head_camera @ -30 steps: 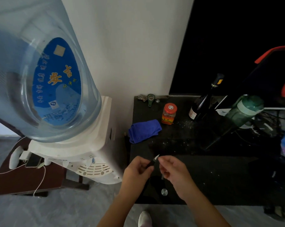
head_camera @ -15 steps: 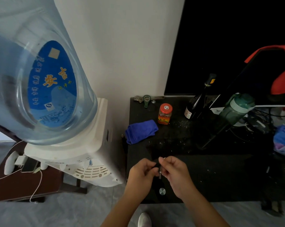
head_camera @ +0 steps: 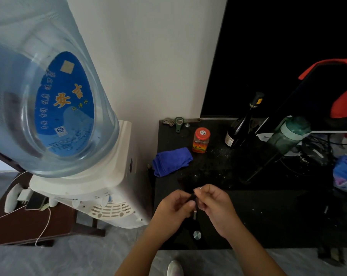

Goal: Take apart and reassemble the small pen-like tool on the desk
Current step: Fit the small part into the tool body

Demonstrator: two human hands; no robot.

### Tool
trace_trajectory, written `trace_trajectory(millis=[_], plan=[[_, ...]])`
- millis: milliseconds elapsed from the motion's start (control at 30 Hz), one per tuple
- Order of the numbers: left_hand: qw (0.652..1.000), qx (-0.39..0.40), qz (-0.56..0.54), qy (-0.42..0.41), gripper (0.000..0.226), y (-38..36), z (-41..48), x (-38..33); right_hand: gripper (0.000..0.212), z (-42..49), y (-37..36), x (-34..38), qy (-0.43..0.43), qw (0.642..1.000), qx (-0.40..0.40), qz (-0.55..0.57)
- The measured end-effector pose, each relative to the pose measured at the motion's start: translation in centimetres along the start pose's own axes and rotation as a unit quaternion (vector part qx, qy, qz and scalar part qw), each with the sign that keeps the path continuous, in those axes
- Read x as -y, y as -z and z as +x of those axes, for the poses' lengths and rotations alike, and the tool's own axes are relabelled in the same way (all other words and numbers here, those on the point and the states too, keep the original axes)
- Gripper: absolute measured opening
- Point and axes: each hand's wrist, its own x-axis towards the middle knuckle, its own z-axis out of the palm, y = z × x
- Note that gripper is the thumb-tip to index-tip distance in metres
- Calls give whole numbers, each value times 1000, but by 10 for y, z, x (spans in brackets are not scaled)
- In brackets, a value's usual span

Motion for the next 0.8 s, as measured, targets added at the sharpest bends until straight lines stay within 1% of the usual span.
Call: trace_trajectory(millis=[67,133,167,300,400,433,633,767,800], plan=[[998,-32,52,-6,21,0,1,5,19,-1,1,2,-6,1000,-12,11],[996,-79,43,-2,24,0,1,7,15,-2,2,4,-6,1000,-22,13],[996,-89,31,1,22,-1,0,6,15,-2,2,4,-6,1000,-26,16],[998,-60,3,-8,22,-3,-2,2,17,-4,5,3,-9,999,-30,41],[999,-39,19,-11,14,-4,-2,2,17,-5,5,3,-18,998,-28,49],[999,-32,29,-13,14,-4,-2,2,17,-6,5,3,-18,998,-26,49],[992,-38,110,-42,29,-2,-1,3,18,-9,6,3,-16,999,-15,44],[998,-37,44,-30,16,-9,-1,3,17,-10,6,3,-15,999,-16,47],[998,-39,40,-30,16,-10,-1,3,17,-9,7,4,-14,998,-15,51]])
